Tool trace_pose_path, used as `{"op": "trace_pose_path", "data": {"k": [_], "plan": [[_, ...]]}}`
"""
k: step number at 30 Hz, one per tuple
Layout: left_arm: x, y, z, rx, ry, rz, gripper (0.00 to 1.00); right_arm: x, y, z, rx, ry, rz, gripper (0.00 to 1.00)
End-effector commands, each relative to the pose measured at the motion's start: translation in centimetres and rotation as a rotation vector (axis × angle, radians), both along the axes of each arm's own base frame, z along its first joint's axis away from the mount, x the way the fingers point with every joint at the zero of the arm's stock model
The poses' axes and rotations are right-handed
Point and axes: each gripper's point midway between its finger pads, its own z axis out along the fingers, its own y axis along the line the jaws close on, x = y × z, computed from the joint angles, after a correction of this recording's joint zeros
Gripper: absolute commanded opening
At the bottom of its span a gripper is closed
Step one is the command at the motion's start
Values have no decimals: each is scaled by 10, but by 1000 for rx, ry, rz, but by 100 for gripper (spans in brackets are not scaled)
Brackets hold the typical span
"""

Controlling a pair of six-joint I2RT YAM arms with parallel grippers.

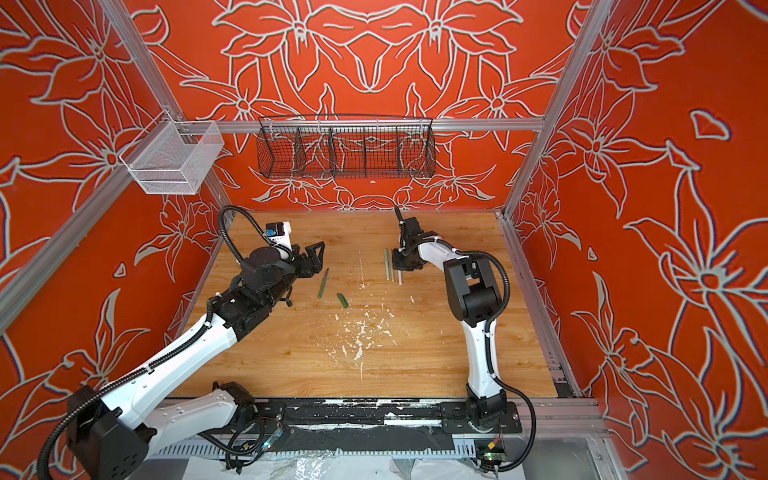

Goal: Insert the pens into the pen caps
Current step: 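Carry the pink pen with the right gripper and lower it beside the other pens, then open the right gripper and raise it while the left gripper moves toward the green pen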

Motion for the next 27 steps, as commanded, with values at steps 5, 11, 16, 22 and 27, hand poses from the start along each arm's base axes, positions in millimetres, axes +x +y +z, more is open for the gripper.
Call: {"op": "trace_pose_path", "data": {"k": [5, 11, 16, 22, 27], "plan": [[4, 0, 7, -14, -13, 9, 80, 6, 2, -10, 20, 47, -15, 10], [4, 1, 7, -14, -13, 10, 80, 3, 1, -16, 13, 68, -20, 13], [5, 1, 6, -19, -9, 10, 80, 3, -1, -9, 13, 55, -32, 17], [5, 2, 6, -16, -8, 11, 80, 7, -1, 7, 25, 25, -49, 20], [6, 1, 5, -14, -5, 11, 80, 9, -2, 21, 27, 2, -52, 21]]}}
